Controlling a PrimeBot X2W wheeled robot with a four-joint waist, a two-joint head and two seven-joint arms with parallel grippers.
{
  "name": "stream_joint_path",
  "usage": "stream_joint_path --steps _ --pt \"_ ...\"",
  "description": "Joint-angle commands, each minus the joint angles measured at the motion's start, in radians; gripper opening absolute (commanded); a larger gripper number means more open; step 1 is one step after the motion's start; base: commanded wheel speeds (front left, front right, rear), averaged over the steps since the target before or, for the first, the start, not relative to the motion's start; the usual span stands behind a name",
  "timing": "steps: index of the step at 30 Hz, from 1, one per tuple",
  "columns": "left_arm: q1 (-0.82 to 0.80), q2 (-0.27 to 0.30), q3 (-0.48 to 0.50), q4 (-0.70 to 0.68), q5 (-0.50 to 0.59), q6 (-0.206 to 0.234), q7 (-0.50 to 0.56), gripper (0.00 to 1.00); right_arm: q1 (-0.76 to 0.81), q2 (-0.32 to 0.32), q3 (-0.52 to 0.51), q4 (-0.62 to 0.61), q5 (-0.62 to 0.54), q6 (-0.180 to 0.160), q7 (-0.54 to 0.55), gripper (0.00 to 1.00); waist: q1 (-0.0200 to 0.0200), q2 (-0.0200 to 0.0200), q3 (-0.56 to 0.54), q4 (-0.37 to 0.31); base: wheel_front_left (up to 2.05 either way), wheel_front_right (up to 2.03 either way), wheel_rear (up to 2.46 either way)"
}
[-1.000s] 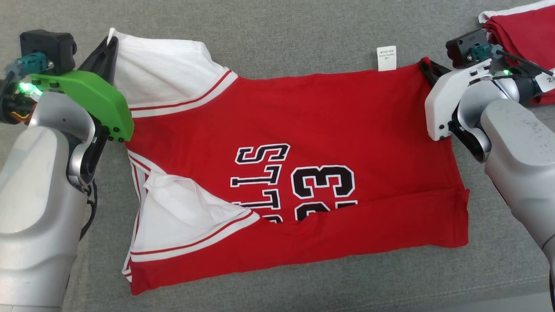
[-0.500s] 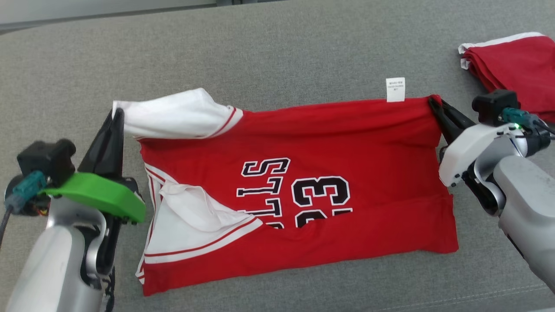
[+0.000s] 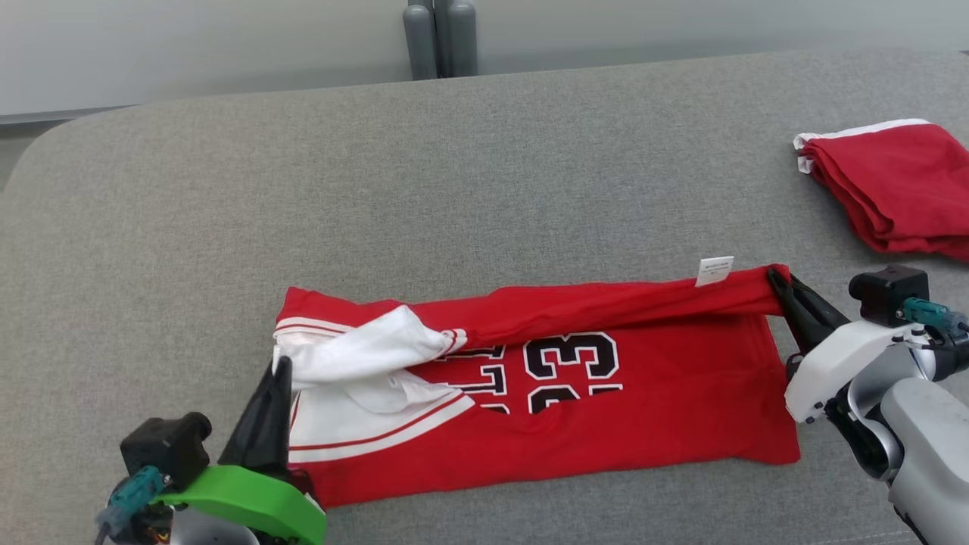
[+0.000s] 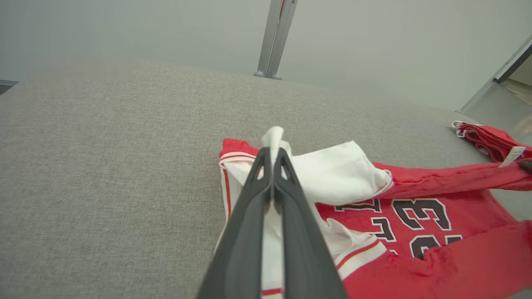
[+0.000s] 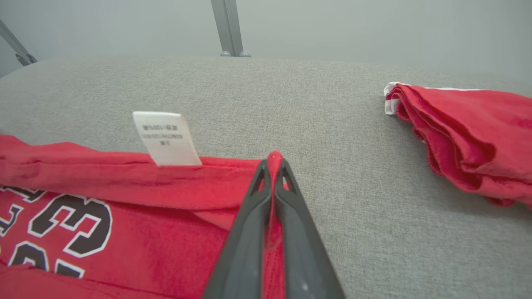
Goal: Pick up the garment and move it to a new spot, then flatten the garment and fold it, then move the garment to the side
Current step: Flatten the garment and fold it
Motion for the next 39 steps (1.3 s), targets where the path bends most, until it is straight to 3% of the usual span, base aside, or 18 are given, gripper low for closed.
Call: stream_joint_path --steps 1,14,15,16,18,20,21,22,23,31,39 --pt "0.020 -0.005 -0.007 0.012 -0.005 -0.002 -0.007 0.00 0.025 0.005 -0.017 -0.011 -0.018 0.000 0.008 0.00 0.0001 0.0000 -0.006 0.004 0.00 0.00 0.00" --pt "0.044 -0.030 -0.027 0.137 -0.018 -0.018 -0.053 0.00 0.136 0.062 -0.132 -0.090 -0.100 0.000 0.037 0.00 0.0001 0.0000 -0.006 -0.001 0.00 0.00 0.00" --pt "0.049 -0.032 -0.027 0.146 -0.019 -0.017 -0.060 0.20 0.147 0.066 -0.141 -0.096 -0.106 0.000 0.032 0.00 0.0001 0.0000 -0.009 -0.001 0.00 0.00 0.00" --pt "0.054 -0.035 -0.029 0.151 -0.021 -0.016 -0.064 0.38 0.159 0.073 -0.152 -0.101 -0.112 0.000 0.028 0.15 0.0001 0.0000 -0.011 -0.002 0.00 0.00 0.00" --pt "0.065 -0.041 -0.029 0.161 -0.025 -0.015 -0.071 1.00 0.180 0.082 -0.165 -0.108 -0.124 0.000 0.023 0.27 0.0001 0.0000 -0.016 -0.002 0.00 0.00 0.00" --pt "0.082 -0.043 -0.031 0.164 -0.031 -0.018 -0.081 1.00 0.205 0.089 -0.190 -0.115 -0.143 0.000 0.012 0.40 0.0001 0.0000 -0.021 -0.003 0.00 0.00 0.00" --pt "0.089 -0.046 -0.030 0.161 -0.037 -0.019 -0.086 1.00 0.216 0.095 -0.200 -0.118 -0.147 0.000 0.008 0.57 0.0001 0.0000 -0.024 -0.003 0.00 0.00 0.00" --pt "0.100 -0.046 -0.030 0.158 -0.038 -0.021 -0.093 1.00 0.232 0.102 -0.212 -0.124 -0.152 0.000 0.003 0.93 0.0001 0.0000 -0.027 -0.003 0.00 0.00 0.00" --pt "0.107 -0.047 -0.030 0.151 -0.038 -0.024 -0.101 1.00 0.244 0.105 -0.223 -0.129 -0.158 0.000 -0.002 1.00 0.0001 0.0000 -0.030 -0.003 0.00 0.00 0.00" --pt "0.159 -0.059 -0.039 0.087 -0.026 -0.014 -0.146 1.00 0.366 0.122 -0.303 -0.186 -0.167 0.000 -0.014 1.00 0.0001 0.0000 -0.061 0.001 0.00 0.00 0.00" --pt "0.110 -0.061 -0.027 0.066 0.000 0.016 -0.173 1.00 0.410 0.151 -0.410 -0.212 -0.180 0.000 0.039 1.00 0.0001 0.0000 -0.084 0.015 0.00 0.00 0.00"
